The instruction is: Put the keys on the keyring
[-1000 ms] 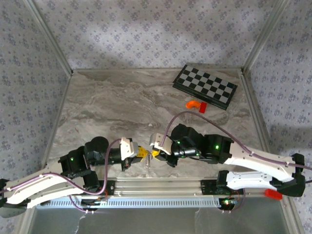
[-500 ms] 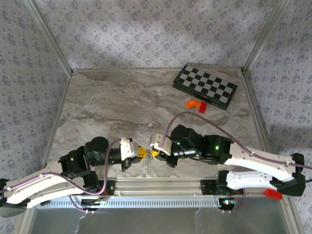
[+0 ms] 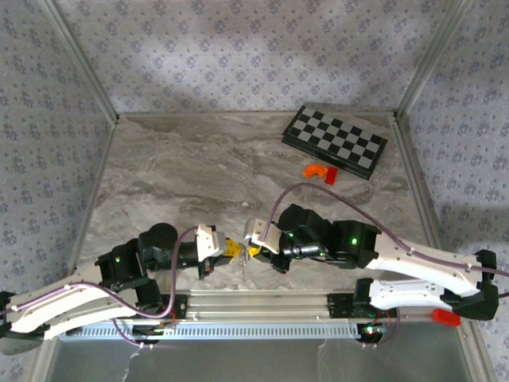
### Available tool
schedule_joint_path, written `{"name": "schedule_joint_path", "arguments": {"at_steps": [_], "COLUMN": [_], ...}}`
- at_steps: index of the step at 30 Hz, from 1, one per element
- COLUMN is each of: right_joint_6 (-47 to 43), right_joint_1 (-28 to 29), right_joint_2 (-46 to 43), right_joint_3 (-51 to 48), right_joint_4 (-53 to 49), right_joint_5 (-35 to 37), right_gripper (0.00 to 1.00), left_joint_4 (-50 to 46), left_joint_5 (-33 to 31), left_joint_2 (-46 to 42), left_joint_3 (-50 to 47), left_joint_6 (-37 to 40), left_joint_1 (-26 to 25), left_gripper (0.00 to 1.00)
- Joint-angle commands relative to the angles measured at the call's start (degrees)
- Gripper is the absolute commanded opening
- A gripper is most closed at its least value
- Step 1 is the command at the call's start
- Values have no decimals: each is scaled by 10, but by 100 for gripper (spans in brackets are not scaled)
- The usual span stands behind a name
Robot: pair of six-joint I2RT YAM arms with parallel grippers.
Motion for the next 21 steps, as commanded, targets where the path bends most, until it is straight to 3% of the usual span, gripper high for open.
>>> {"name": "schedule_joint_path", "arguments": {"at_steps": [1, 21], "right_joint_6": [-9, -13], "right_joint_1": [5, 1], "right_joint_2": [-10, 2], "right_joint_3": [20, 18], "right_joint_4": [-6, 21], "right_joint_5": [6, 3], "right_gripper": [0, 0], "left_joint_4": [8, 7], "left_joint_5": [-2, -2], "left_joint_2": [-4, -6], "left_joint_3": [14, 14], "left_joint_6": [11, 10], "left_joint_1": [-6, -6], "left_gripper": [0, 0]}}
